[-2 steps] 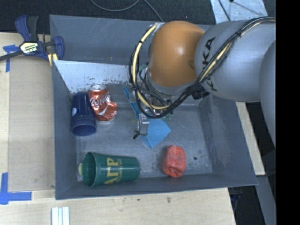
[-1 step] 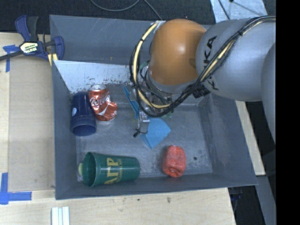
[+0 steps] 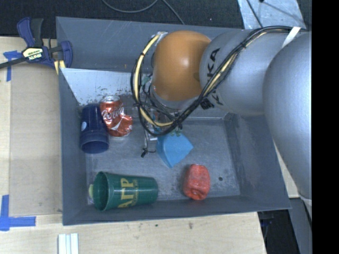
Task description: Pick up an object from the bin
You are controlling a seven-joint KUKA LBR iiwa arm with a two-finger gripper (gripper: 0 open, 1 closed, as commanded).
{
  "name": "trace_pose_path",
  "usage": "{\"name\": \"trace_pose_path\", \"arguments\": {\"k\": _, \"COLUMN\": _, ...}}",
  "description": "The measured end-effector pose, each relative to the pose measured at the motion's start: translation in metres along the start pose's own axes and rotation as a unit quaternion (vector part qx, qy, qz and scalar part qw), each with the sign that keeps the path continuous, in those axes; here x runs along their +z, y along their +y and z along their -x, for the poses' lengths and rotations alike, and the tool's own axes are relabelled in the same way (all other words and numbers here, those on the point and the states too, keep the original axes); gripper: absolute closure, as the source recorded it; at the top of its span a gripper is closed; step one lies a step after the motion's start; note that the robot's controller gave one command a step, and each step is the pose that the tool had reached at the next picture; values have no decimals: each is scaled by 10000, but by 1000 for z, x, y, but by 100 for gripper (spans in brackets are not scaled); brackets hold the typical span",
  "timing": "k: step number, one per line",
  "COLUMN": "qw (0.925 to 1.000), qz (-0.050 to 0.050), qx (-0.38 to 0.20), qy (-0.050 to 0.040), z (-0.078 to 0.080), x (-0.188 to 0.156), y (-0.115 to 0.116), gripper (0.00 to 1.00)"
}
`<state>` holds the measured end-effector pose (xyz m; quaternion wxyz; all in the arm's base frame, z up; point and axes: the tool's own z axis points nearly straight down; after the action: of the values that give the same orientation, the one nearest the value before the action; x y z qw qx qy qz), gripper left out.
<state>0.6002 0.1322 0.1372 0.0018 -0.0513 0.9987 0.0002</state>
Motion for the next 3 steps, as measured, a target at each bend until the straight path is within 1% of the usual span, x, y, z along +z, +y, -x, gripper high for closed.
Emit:
{"name": "trace_pose_path", "arguments": {"k": 1, "qw": 9959, "qz": 7, "qx": 906, "qy": -26, "z": 21, "x": 49, "y": 22, "gripper": 0}}
{"name": "trace_pose_path", "arguments": {"k": 2, "qw": 9981, "qz": 3, "qx": 618, "qy": -31, "z": 30, "x": 65, "y": 22, "gripper": 0}}
{"name": "trace_pose_path", "arguments": {"k": 3, "qw": 9908, "qz": -55, "qx": 1350, "qy": -75, "z": 25, "x": 36, "y": 81, "gripper": 0}}
